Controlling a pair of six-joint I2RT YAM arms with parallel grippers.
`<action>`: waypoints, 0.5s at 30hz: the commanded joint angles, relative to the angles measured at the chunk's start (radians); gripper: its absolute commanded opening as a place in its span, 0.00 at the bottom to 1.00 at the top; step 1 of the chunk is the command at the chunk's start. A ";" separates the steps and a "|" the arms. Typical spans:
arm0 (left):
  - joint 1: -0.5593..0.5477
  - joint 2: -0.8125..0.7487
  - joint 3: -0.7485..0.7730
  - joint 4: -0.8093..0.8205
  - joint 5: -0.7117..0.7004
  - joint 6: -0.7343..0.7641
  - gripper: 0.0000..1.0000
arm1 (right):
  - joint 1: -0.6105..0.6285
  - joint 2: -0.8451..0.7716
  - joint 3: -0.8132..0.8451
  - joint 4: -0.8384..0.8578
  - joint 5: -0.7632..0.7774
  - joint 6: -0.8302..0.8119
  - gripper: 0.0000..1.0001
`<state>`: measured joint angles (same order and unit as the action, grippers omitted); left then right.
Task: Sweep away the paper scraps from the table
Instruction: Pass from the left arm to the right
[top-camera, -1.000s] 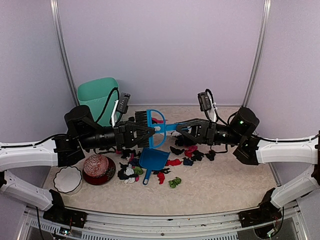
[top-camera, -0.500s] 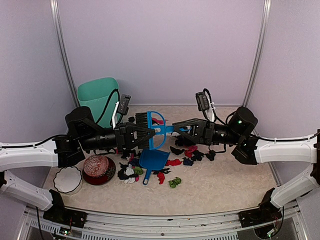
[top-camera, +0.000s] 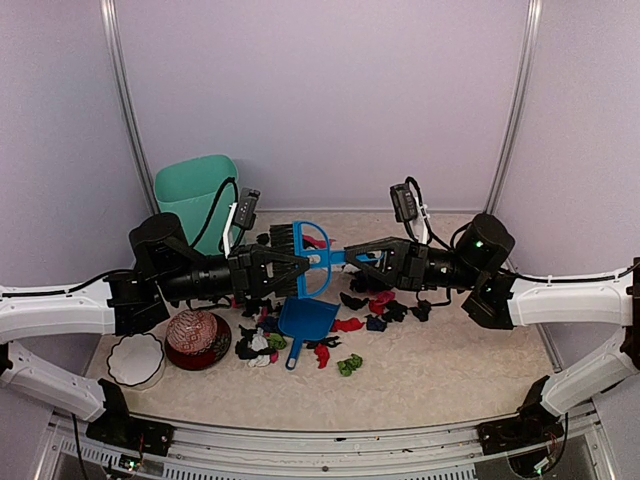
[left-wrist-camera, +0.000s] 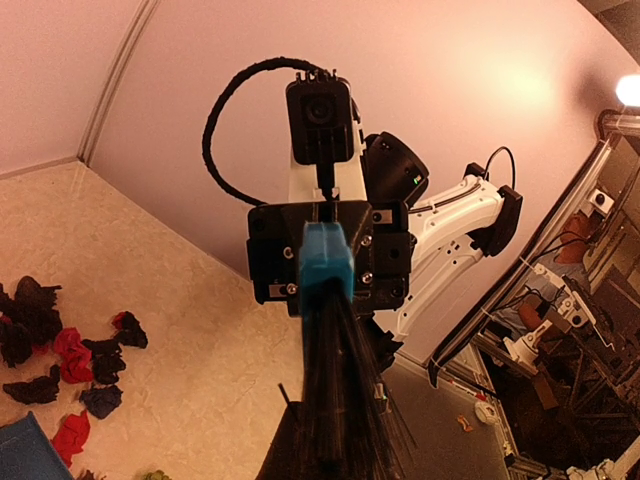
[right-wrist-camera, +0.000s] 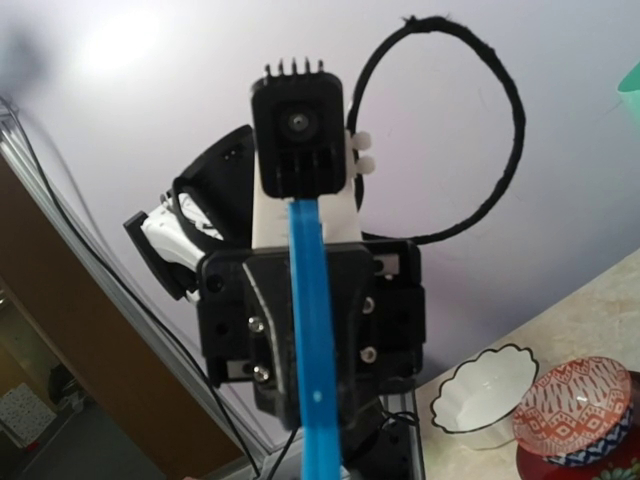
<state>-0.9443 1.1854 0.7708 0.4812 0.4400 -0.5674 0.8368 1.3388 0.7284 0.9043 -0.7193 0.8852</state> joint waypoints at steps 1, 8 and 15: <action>-0.005 -0.008 -0.004 -0.007 -0.020 0.022 0.00 | 0.013 0.003 0.025 0.027 0.003 0.014 0.00; -0.004 -0.002 0.005 -0.030 -0.036 0.026 0.07 | 0.018 0.013 0.029 0.027 -0.001 0.011 0.00; -0.001 -0.003 0.012 -0.054 -0.050 0.027 0.14 | 0.028 0.020 0.031 0.023 -0.005 0.000 0.00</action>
<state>-0.9443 1.1851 0.7708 0.4610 0.4221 -0.5667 0.8371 1.3472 0.7284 0.9043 -0.7162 0.8845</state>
